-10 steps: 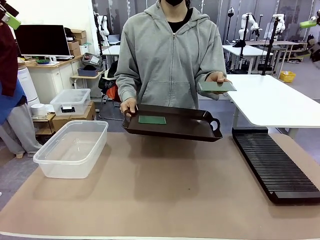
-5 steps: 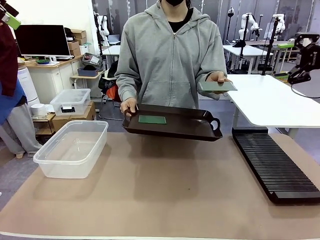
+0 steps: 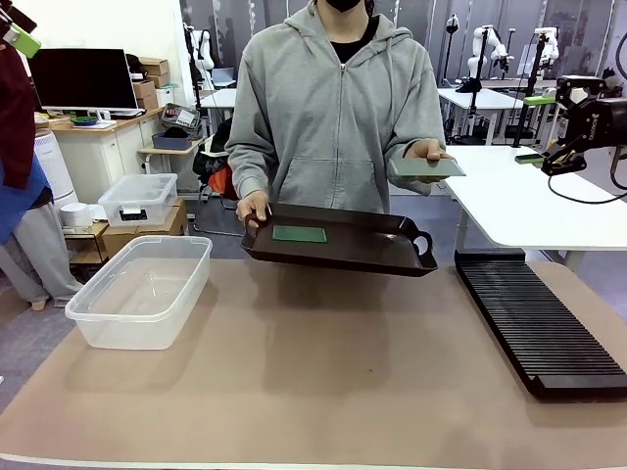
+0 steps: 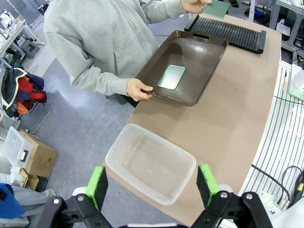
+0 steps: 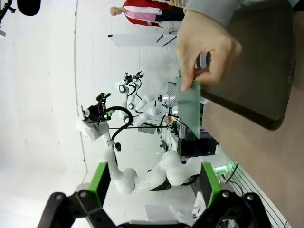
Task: Sort PCBs into racks and boxes based on the side picked up.
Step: Pick up the Blank PCB handed by the Human.
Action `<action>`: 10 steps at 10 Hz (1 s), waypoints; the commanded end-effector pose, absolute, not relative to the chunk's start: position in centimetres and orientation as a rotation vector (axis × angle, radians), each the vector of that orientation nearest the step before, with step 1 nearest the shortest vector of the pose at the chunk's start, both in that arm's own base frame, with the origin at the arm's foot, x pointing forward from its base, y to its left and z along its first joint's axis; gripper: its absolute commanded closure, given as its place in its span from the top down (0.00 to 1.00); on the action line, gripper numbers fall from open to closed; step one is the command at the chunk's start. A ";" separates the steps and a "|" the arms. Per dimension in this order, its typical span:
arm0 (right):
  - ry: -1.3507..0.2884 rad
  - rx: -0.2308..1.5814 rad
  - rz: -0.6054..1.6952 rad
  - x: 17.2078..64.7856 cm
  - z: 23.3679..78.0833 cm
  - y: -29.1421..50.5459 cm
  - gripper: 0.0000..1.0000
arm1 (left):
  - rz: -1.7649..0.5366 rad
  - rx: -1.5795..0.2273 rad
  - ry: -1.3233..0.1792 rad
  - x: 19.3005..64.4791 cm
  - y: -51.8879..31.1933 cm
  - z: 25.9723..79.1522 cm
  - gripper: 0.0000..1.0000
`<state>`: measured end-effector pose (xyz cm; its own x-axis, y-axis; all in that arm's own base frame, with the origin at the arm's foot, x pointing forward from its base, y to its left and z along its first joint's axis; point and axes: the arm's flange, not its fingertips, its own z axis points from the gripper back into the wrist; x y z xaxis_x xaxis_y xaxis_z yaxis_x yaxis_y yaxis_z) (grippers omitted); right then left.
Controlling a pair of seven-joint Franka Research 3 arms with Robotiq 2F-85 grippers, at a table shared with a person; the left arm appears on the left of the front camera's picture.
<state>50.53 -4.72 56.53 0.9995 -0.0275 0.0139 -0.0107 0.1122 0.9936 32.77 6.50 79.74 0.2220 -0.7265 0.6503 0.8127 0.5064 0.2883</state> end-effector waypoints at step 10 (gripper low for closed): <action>0.048 1.517 -0.028 55.3 50.1 -0.7 1.00 | -1.066 -0.119 -0.821 32.7 6.5 79.6 1.00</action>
<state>54.54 -1.46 49.93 0.9959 0.0237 -0.0877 0.0861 0.0598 0.9945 32.77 6.50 79.74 0.2220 -0.7265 0.6503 0.8126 0.5064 0.2883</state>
